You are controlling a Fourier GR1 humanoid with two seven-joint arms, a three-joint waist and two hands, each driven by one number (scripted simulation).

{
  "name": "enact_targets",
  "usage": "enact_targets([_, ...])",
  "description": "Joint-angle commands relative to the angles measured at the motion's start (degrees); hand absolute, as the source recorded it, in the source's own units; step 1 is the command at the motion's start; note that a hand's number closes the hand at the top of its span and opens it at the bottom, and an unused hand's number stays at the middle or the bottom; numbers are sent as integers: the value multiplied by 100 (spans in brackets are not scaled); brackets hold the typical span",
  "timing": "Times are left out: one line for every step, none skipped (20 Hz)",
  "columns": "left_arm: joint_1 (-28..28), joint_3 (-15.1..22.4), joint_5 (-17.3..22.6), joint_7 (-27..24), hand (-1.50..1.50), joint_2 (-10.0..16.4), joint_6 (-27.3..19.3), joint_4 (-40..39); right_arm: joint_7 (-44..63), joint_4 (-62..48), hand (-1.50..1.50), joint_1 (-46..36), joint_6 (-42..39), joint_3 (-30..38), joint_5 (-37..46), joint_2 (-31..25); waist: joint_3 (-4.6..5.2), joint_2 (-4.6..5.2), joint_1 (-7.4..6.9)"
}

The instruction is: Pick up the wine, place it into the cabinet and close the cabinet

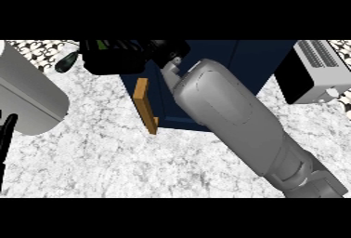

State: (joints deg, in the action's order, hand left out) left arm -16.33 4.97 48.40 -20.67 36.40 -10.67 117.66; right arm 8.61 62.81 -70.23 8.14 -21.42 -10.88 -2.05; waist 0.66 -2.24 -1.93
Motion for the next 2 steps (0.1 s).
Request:
enact_targets([299,61,-21,144,-150,-62,-167,9,-97,-944,150,-46,68,448,94,-392,-61,320,77])
enact_targets([212,90,-145,-48,-150,-100,34,-269,-152,-944,150,13,242,361,224,-279,-52,311,76])
